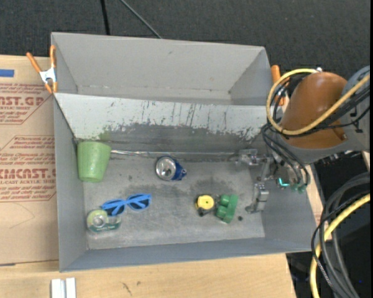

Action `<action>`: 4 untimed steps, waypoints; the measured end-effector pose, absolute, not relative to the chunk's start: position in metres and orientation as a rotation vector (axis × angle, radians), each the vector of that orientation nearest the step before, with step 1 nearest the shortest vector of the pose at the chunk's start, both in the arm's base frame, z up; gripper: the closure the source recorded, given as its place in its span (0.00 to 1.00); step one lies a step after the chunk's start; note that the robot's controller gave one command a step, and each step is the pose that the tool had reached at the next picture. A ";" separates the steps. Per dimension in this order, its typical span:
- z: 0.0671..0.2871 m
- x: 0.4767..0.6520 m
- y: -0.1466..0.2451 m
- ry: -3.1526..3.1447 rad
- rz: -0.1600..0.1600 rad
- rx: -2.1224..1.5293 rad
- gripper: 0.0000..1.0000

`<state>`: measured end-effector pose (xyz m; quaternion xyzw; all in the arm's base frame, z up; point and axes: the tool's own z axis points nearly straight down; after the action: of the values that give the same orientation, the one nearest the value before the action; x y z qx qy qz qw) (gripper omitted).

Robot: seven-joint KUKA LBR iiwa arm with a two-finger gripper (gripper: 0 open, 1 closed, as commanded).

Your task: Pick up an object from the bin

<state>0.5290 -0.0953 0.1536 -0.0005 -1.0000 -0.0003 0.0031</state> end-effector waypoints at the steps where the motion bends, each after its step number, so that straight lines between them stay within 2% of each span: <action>1: 0.067 0.523 -0.050 -3.134 -0.005 -0.004 0.00; 2: 0.070 0.525 -0.053 -3.143 0.000 -0.008 1.00; 3: 0.070 0.525 -0.053 -3.142 0.000 -0.008 0.00; 4: 0.070 0.525 -0.053 -3.143 0.001 -0.008 1.00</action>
Offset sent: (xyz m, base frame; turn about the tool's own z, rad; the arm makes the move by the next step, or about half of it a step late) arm -0.0043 0.0421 -0.0836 0.0047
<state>0.5251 -0.0527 0.0700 -0.0025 -1.0000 0.0004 -0.0007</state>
